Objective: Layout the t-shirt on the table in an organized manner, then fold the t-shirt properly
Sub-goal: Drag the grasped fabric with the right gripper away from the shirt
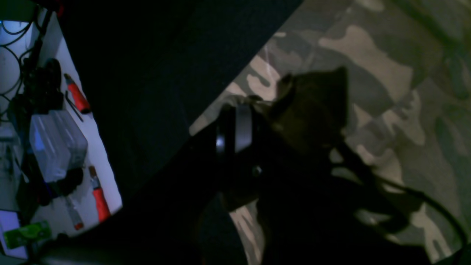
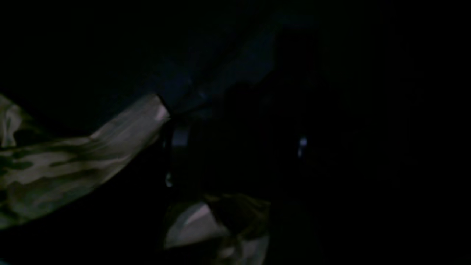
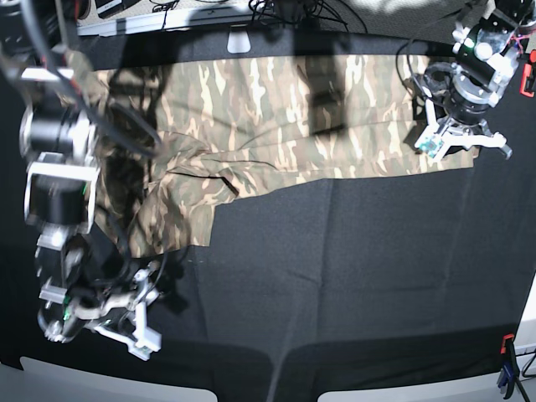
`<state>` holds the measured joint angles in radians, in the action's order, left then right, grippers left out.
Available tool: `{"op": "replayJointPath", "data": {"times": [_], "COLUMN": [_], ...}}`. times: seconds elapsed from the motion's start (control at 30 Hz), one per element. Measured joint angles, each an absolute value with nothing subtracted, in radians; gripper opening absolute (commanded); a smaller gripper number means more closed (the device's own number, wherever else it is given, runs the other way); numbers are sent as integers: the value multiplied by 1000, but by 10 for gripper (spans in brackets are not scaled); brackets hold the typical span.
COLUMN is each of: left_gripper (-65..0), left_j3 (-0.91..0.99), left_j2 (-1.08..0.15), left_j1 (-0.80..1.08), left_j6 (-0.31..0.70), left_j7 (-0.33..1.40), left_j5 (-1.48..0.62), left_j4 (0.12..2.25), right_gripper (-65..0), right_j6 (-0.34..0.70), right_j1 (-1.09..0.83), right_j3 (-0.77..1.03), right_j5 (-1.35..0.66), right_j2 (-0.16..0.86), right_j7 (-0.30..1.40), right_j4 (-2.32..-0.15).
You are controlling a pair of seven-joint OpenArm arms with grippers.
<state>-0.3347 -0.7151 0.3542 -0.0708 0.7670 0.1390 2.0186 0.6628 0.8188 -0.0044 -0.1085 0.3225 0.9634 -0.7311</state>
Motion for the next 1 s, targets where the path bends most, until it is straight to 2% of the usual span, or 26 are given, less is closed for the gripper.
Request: {"op": "replayJointPath", "data": {"times": [0.2, 0.4, 0.6, 0.73, 1.0], "left_gripper": [-650, -650, -650, -650, -650], "left_j3": [-335, -335, -335, -335, -335], "left_j2": [-715, -715, -715, -715, -685], "left_j1": [355, 355, 355, 355, 355], "left_j6": [-71, -71, -71, -70, -71], "left_j7": [767, 767, 767, 767, 767], "left_j5": [139, 139, 139, 139, 139], "left_j4": [2019, 2019, 2019, 2019, 2019], "right_gripper": [-351, -351, -352, -407, -407], "right_j6": [696, 696, 696, 696, 696], "right_j1": [818, 822, 822, 822, 802], "right_j3": [-141, -269, -270, -270, -270], "right_j5": [-229, -239, -239, -239, -178], "right_j2": [345, 340, 309, 282, 276], "right_j7": [1167, 1142, 1113, 1093, 1019], "right_j4": [-640, -641, -641, -632, -617]}}
